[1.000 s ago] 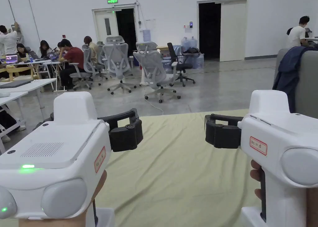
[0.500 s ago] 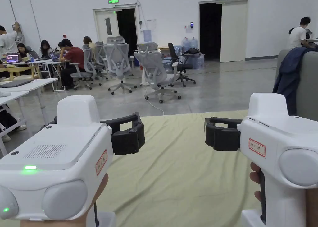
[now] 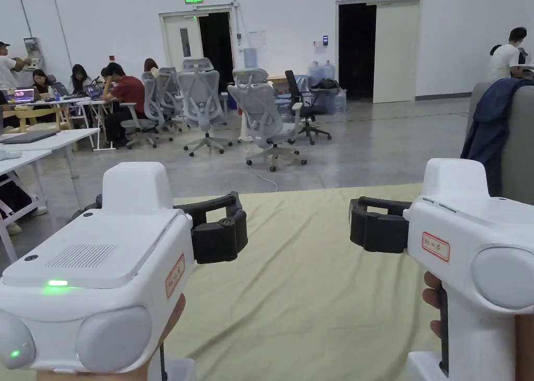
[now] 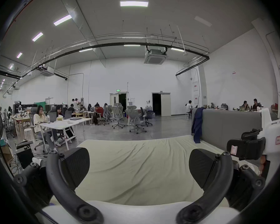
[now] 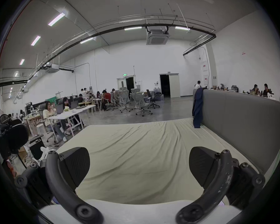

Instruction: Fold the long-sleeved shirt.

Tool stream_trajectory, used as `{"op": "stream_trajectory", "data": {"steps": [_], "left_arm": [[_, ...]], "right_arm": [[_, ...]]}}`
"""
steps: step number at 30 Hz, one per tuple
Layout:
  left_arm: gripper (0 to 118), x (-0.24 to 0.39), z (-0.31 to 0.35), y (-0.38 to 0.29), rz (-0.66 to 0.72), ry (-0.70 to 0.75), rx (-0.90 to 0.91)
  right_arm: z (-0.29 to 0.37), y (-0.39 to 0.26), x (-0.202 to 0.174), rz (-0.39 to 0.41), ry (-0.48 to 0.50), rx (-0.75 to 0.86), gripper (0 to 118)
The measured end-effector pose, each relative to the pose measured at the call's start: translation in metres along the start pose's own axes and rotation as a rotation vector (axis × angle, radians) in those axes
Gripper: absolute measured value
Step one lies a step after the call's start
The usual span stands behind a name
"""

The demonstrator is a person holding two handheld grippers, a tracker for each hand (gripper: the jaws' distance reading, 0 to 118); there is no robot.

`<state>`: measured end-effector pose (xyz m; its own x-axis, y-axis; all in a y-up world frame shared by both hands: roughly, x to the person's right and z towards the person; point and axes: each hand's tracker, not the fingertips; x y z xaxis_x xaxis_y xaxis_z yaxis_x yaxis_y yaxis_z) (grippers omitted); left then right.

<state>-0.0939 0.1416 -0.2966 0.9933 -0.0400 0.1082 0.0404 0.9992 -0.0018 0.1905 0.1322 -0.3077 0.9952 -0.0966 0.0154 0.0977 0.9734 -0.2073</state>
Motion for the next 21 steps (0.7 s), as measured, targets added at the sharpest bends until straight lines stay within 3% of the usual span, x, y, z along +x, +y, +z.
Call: {"op": "stream_trajectory", "data": {"steps": [21], "left_arm": [[118, -0.0026, -0.0018, -0.0020, 0.004, 0.000, -0.010]], "right_arm": [[-0.0037, -0.0025, -0.0008, 0.017, -0.023, -0.016, 118]]}}
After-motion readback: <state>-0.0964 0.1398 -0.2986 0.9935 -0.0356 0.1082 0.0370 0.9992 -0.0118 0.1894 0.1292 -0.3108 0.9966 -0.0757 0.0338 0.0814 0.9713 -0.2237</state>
